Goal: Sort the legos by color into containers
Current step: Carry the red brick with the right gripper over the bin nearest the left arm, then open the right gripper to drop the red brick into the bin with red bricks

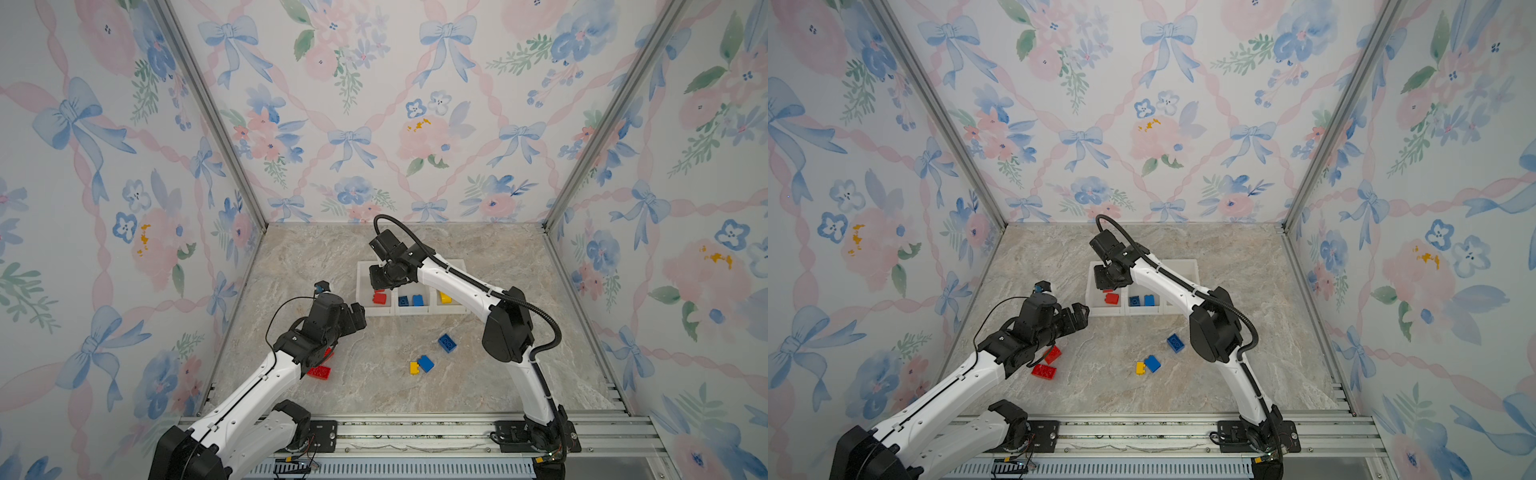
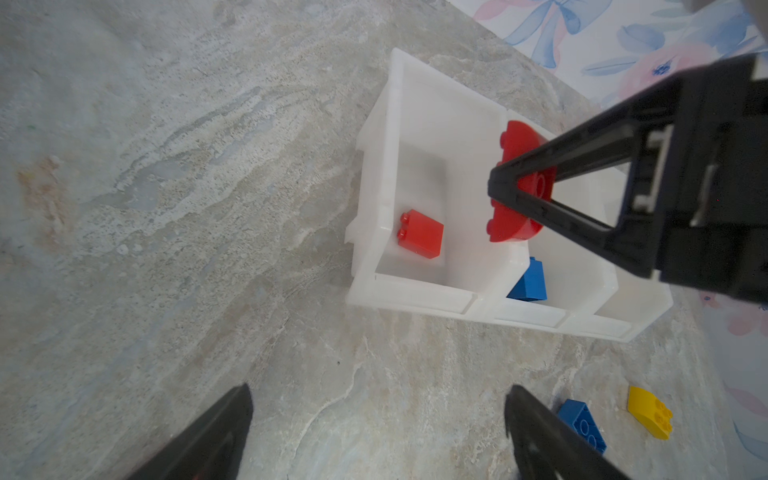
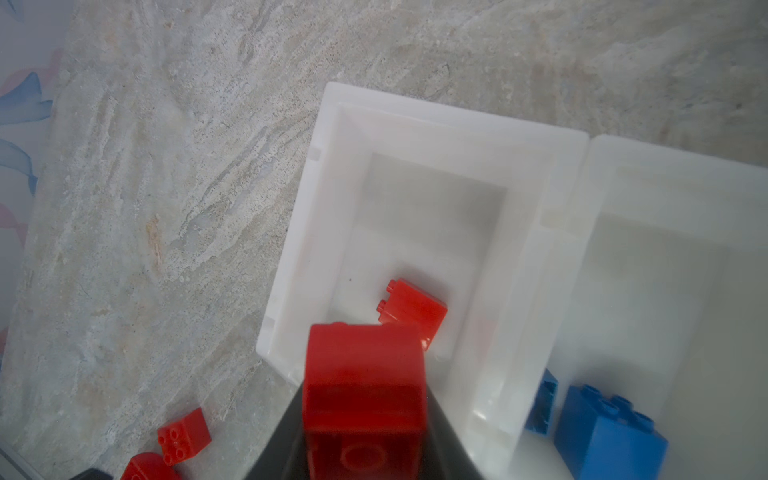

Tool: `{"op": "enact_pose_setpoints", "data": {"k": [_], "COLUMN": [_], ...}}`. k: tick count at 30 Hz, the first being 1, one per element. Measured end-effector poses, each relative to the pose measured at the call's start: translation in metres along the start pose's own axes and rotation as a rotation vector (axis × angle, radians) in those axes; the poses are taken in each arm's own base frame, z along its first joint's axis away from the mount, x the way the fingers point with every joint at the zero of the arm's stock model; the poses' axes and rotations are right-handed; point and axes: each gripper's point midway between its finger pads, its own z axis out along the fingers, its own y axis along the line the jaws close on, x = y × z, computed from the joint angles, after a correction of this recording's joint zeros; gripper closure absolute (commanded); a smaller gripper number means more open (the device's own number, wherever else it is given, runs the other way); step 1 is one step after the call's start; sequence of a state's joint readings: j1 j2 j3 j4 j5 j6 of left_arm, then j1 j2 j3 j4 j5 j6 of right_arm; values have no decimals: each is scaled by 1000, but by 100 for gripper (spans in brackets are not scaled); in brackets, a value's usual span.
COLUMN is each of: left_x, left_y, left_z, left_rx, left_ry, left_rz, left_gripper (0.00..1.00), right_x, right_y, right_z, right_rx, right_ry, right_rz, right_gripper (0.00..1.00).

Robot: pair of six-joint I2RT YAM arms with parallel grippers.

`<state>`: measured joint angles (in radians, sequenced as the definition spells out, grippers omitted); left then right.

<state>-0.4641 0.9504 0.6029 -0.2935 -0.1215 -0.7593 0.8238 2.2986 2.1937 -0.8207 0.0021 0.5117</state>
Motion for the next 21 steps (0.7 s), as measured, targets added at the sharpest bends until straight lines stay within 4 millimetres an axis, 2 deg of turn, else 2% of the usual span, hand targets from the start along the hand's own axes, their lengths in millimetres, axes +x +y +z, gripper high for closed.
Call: {"op": "enact_pose_setpoints", "data": {"k": [4,9,15,21], "left_x": [0,0,0,0], "left_y": [0,0,0,0], "left_z": [-1,-1,-1,-1], "left_rx": [2,2,2,2], "left_ry": [-2,-2,-2,-2], "left_rz": [0,-1,-1,-1], "left_gripper": [3,3,2,2], "right_x": [-7,-4,1,0], "right_y": [1,-5,-18,-20], "right_z": [16,30,42,43], "right_rx": [0,12,30,31], "right_ry": [6,30,60,64], "right_rz": [-6,-6,5,3], "right_gripper": [76,72,55,47]}}
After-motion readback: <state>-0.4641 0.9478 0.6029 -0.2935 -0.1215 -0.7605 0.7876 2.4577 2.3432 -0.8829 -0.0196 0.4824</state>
